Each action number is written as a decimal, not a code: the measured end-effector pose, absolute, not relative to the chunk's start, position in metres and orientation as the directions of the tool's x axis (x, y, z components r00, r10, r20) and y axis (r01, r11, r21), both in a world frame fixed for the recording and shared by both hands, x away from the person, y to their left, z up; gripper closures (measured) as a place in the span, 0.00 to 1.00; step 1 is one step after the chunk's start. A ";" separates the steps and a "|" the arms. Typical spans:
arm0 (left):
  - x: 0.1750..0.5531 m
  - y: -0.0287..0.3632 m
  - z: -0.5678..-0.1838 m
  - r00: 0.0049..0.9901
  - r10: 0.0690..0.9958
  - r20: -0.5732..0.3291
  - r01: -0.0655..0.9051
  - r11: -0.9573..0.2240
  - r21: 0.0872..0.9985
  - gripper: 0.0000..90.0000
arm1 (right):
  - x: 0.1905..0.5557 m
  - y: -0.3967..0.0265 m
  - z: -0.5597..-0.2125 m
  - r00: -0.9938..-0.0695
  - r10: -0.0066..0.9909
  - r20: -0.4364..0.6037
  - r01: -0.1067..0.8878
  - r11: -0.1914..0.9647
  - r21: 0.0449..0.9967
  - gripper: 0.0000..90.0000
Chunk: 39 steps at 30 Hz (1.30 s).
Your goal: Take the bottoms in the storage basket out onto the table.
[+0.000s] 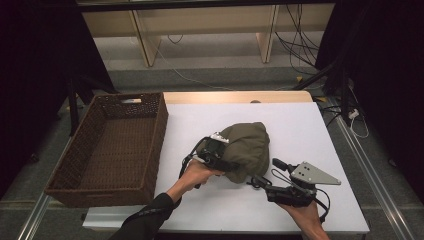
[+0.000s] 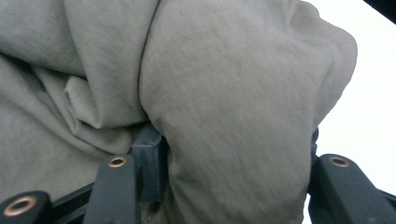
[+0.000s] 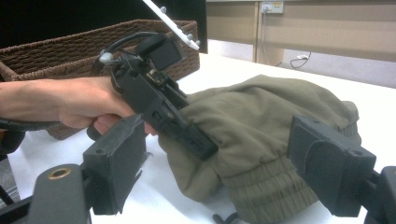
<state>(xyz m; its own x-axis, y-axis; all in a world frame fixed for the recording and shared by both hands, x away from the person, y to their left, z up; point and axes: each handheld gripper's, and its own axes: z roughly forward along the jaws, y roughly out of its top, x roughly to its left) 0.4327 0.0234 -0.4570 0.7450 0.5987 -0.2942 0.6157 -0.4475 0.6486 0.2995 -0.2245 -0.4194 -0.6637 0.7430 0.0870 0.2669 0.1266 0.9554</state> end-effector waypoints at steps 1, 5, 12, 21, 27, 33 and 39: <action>0.432 0.023 -0.457 0.748 0.597 -0.291 0.613 -0.453 0.648 0.49 | 0.300 -0.225 -0.419 -0.664 0.743 0.087 0.267 0.127 0.955 0.23; 0.432 0.022 -0.457 0.753 0.591 -0.290 0.611 -0.463 0.642 0.45 | 0.299 -0.224 -0.419 -0.664 0.742 0.087 0.267 0.126 0.956 0.23; 0.431 0.020 -0.456 0.754 0.582 -0.305 0.619 -0.473 0.628 0.34 | 0.299 -0.224 -0.419 -0.665 0.742 0.088 0.265 0.123 0.956 0.23; 0.430 0.020 -0.453 0.764 0.565 -0.312 0.612 -0.481 0.628 0.21 | 0.299 -0.225 -0.419 -0.663 0.744 0.086 0.265 0.126 0.956 0.23; 0.429 0.020 -0.451 0.761 0.572 -0.308 0.615 -0.482 0.624 0.17 | 0.299 -0.225 -0.419 -0.664 0.743 0.086 0.263 0.124 0.957 0.23; 0.429 0.021 -0.448 0.756 0.575 -0.314 0.621 -0.477 0.622 0.15 | 0.299 -0.225 -0.419 -0.663 0.744 0.085 0.265 0.127 0.956 0.23; 0.427 0.023 -0.443 0.760 0.576 -0.303 0.612 -0.474 0.633 0.13 | 0.299 -0.225 -0.419 -0.663 0.744 0.083 0.264 0.129 0.956 0.23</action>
